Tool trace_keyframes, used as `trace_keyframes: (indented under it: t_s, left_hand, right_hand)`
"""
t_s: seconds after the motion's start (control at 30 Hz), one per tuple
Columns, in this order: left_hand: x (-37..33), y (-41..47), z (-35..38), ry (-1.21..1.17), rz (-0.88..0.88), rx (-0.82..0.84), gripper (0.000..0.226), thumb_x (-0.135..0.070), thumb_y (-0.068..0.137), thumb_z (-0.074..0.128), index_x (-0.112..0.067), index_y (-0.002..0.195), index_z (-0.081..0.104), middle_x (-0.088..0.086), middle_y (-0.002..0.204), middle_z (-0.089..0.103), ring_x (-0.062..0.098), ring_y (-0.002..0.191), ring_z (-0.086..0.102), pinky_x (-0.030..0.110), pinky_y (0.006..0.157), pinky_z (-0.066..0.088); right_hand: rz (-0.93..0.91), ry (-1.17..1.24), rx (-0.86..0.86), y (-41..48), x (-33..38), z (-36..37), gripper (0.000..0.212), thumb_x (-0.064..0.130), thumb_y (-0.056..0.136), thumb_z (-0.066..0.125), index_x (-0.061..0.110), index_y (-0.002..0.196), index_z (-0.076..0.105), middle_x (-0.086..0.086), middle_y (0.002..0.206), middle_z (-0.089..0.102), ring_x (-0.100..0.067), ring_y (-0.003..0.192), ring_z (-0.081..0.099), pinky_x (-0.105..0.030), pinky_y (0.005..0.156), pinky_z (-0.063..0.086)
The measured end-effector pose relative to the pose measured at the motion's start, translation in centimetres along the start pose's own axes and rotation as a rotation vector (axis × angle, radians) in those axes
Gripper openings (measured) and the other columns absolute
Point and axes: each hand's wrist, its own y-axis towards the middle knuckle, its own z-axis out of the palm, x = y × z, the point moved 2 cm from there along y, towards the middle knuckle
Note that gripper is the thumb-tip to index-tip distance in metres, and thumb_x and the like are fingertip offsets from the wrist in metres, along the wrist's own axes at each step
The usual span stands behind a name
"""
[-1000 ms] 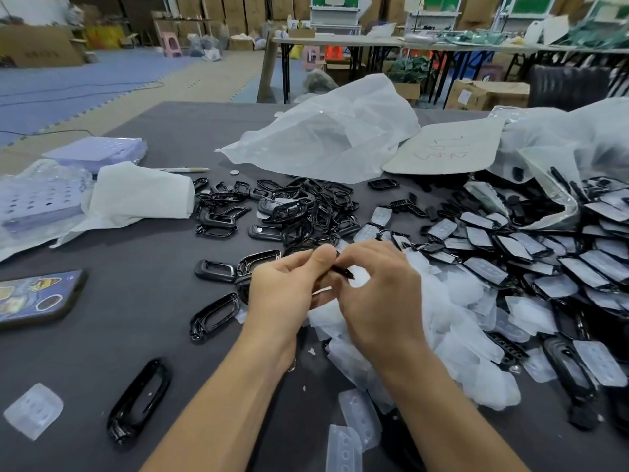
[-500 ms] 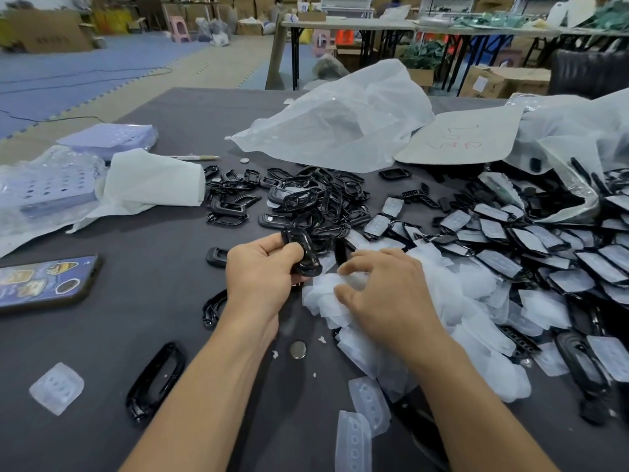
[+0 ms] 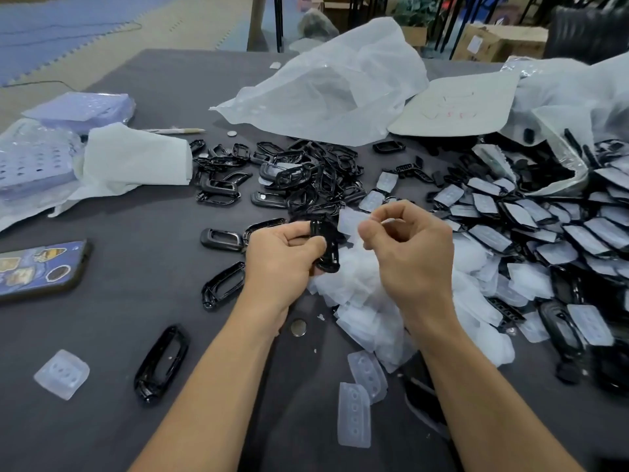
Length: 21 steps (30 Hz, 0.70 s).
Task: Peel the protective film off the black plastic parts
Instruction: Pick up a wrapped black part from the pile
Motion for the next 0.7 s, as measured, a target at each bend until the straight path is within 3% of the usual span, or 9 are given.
trace_keyframes:
  t_s: [0.1, 0.2, 0.27, 0.47, 0.57, 0.7]
  left_hand:
    - [0.0, -0.2, 0.0, 0.004, -0.003, 0.02, 0.037, 0.007, 0.089, 0.069, -0.025, 0.077, 0.083, 0.009, 0.077, 0.08, 0.021, 0.061, 0.075, 0.029, 0.055, 0.061]
    - [-0.1, 0.0, -0.4, 0.002, -0.014, 0.012, 0.033, 0.006, 0.089, 0.069, -0.023, 0.082, 0.083, 0.01, 0.079, 0.08, 0.021, 0.063, 0.075, 0.03, 0.056, 0.061]
    - [-0.1, 0.1, -0.4, -0.007, -0.024, 0.013, 0.029, 0.006, 0.089, 0.069, -0.02, 0.086, 0.083, 0.012, 0.08, 0.08, 0.023, 0.064, 0.075, 0.033, 0.058, 0.062]
    - [-0.2, 0.3, -0.3, -0.011, -0.036, 0.02, 0.021, 0.006, 0.089, 0.07, -0.011, 0.091, 0.082, 0.011, 0.079, 0.08, 0.021, 0.063, 0.074, 0.029, 0.053, 0.059]
    - [-0.1, 0.4, -0.2, 0.013, -0.036, 0.035, 0.016, 0.004, 0.089, 0.072, -0.009, 0.093, 0.082, 0.012, 0.08, 0.08, 0.023, 0.064, 0.074, 0.027, 0.052, 0.056]
    - [-0.2, 0.2, 0.2, 0.022, -0.005, 0.077, 0.02, 0.004, 0.087, 0.073, -0.013, 0.09, 0.084, 0.012, 0.081, 0.08, 0.025, 0.065, 0.073, 0.028, 0.052, 0.056]
  right_hand:
    - [-0.024, -0.027, 0.005, -0.4, 0.0, 0.1, 0.014, 0.02, 0.086, 0.08, 0.026, 0.078, 0.07, 0.008, 0.048, 0.054, -0.008, 0.041, 0.041, -0.022, 0.046, 0.036]
    - [-0.01, 0.071, 0.026, -0.4, 0.2, 0.4, 0.013, 0.018, 0.087, 0.081, 0.023, 0.078, 0.072, 0.003, 0.066, 0.07, -0.015, 0.057, 0.062, -0.029, 0.058, 0.052]
    - [0.009, 0.111, 0.036, -0.3, 0.2, 0.5, 0.013, 0.022, 0.087, 0.082, 0.021, 0.079, 0.073, 0.002, 0.072, 0.073, -0.018, 0.065, 0.066, -0.031, 0.065, 0.056]
    - [0.087, 0.163, 0.066, 0.3, -0.5, 0.5, 0.02, 0.001, 0.085, 0.077, 0.017, 0.096, 0.072, -0.008, 0.069, 0.073, -0.021, 0.061, 0.066, -0.03, 0.061, 0.056]
    - [0.094, 0.22, 0.151, 0.5, -0.4, 0.5, 0.016, -0.003, 0.077, 0.082, 0.011, 0.08, 0.073, -0.006, 0.064, 0.072, -0.016, 0.055, 0.066, -0.021, 0.054, 0.051]
    - [0.06, 0.23, 0.237, 0.7, -0.7, 0.6, 0.014, -0.005, 0.076, 0.084, 0.009, 0.076, 0.078, -0.005, 0.07, 0.075, -0.013, 0.06, 0.066, -0.024, 0.061, 0.053]
